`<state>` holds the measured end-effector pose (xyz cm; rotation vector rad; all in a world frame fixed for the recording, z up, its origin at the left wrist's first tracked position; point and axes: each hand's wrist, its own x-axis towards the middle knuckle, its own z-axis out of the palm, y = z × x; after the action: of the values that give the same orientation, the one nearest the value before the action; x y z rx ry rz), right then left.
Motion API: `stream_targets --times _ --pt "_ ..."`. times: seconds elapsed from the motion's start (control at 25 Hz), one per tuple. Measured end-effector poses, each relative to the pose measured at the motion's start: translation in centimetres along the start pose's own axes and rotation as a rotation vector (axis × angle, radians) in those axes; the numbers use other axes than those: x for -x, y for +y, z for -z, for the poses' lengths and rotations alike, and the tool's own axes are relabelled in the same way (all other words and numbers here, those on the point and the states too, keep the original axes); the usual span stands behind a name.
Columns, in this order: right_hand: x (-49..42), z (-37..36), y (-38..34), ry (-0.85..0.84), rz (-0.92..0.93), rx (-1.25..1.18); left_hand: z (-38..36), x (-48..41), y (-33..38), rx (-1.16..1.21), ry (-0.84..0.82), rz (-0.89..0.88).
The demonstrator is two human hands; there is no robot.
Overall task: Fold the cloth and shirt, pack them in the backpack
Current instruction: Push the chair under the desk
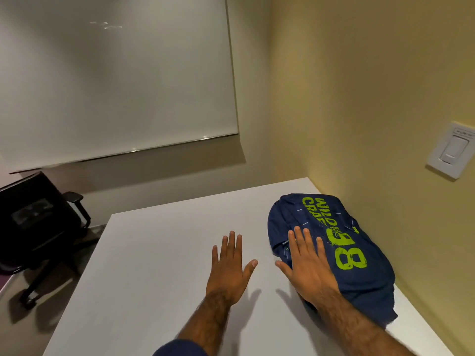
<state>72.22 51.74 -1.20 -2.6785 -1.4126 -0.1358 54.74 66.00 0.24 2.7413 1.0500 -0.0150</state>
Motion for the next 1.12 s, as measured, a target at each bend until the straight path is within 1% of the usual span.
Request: stream_targets --times 0.08,0.28,0.4,0.52,0.68,0.76,0.84,1.12 --pt "1.4 1.4 -2.6 0.055 -0.029 0.014 1.3 1.9 -2.1 -0.024 0.005 -0.019" --pt "5.5 5.0 -7.7 0.068 -0.064 0.002 4.5 6.7 -4.7 -0.011 0.03 -0.067" --pt "7.5 6.3 -8.2 0.102 -0.076 -0.019 5.9 8.6 -4.3 0.014 0.08 -0.068" --pt "9.1 6.9 -7.7 0.13 -0.074 0.006 5.8 10.2 -3.6 0.008 0.1 -0.061" --pt "13.0 7.4 -7.2 0.089 -0.128 0.022 4.7 13.7 -2.9 -0.031 0.075 -0.098" --pt "15.3 7.3 -7.1 0.132 -0.138 0.062 4.7 15.8 -2.4 -0.024 0.092 -0.086" --pt "17.1 8.5 -7.3 0.121 -0.16 0.05 5.2 17.4 -2.0 -0.014 0.105 -0.09" --pt "24.2 11.5 -9.2 0.121 -0.256 0.082 7.6 21.9 -1.7 0.035 0.182 -0.201"
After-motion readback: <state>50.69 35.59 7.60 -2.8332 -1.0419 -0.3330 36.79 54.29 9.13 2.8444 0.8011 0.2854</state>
